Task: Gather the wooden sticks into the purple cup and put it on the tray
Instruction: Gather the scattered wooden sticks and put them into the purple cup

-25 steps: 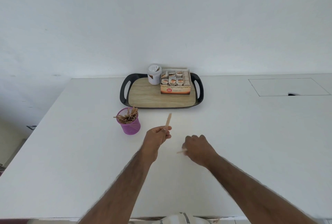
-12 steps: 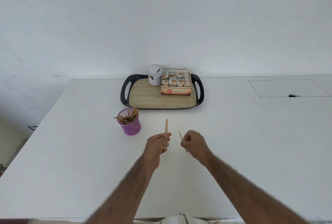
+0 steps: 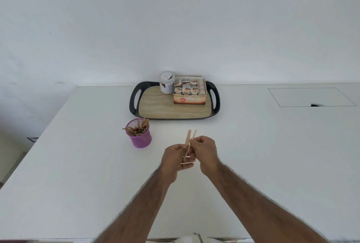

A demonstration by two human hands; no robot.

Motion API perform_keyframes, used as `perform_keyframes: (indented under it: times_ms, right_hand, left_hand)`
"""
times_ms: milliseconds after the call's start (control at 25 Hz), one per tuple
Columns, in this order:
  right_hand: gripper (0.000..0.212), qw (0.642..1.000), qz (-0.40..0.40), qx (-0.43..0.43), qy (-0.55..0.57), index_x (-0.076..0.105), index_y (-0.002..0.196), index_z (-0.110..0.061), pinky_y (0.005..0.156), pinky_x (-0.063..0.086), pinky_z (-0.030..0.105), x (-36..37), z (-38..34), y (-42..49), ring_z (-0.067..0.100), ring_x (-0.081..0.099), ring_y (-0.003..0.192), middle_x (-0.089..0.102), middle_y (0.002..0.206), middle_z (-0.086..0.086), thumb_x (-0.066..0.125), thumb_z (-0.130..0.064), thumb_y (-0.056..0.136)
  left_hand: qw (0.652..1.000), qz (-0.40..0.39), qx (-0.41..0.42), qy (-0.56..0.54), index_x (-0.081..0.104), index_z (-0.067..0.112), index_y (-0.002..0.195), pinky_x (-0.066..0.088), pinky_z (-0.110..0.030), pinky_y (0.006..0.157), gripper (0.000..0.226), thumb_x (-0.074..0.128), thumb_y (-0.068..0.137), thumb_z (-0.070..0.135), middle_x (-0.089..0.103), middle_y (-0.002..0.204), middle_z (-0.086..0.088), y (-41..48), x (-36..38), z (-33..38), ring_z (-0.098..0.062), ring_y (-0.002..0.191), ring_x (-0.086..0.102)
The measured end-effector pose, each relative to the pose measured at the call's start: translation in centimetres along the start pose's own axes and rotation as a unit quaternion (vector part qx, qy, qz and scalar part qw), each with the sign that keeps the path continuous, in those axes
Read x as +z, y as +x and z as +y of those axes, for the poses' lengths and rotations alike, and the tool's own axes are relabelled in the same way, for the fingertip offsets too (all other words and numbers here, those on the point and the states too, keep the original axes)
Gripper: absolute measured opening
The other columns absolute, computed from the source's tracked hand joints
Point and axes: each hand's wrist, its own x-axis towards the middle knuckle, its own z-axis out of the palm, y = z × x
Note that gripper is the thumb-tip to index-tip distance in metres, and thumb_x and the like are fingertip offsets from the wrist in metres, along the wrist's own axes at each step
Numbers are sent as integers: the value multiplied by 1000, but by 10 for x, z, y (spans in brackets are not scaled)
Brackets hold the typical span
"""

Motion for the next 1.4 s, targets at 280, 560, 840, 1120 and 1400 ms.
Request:
perform_keyframes:
  times_ms: [280,560,840,1120,1400]
  right_hand:
    - [26,994,-24,-21,-106,54,114,-10,47,44,26,-12,-10,2,17,59,59,69,84,10,62,-27,96]
    - [32,976,-61,-50,-203,46,81,-9,46,29,27,-24,-14,14,12,35,50,48,65,1,45,-30,106]
    - [24,995,-41,-59,-63,60,91,1,43,30,26,-29,-20,8,12,36,45,46,59,1,49,-16,105]
    - [26,974,-11,-156,-163,60,83,-11,51,40,24,-2,-4,-7,7,49,54,58,66,-7,50,-21,104]
    - [22,976,-109,-112,-151,66,89,-2,45,41,28,-14,-20,-6,16,52,48,58,61,4,56,-17,101]
  left_hand:
    - [993,41,49,101,75,11,92,32,-24,48,25,55,103,19,51,62,1,4,-4,0,-10,50,37]
    - [947,4,151,283,76,16,93,31,-14,48,24,56,102,24,54,63,5,6,4,3,-7,54,41]
    - [999,29,20,-37,75,5,106,58,-36,79,59,33,109,47,74,102,-14,3,-9,11,-24,86,70]
    - [991,-3,-17,-131,71,1,100,56,-37,74,56,37,109,44,75,96,-20,4,0,23,-25,79,72]
    - [995,61,2,81,56,10,70,21,-23,44,42,59,100,38,31,51,3,2,-12,12,-10,41,23]
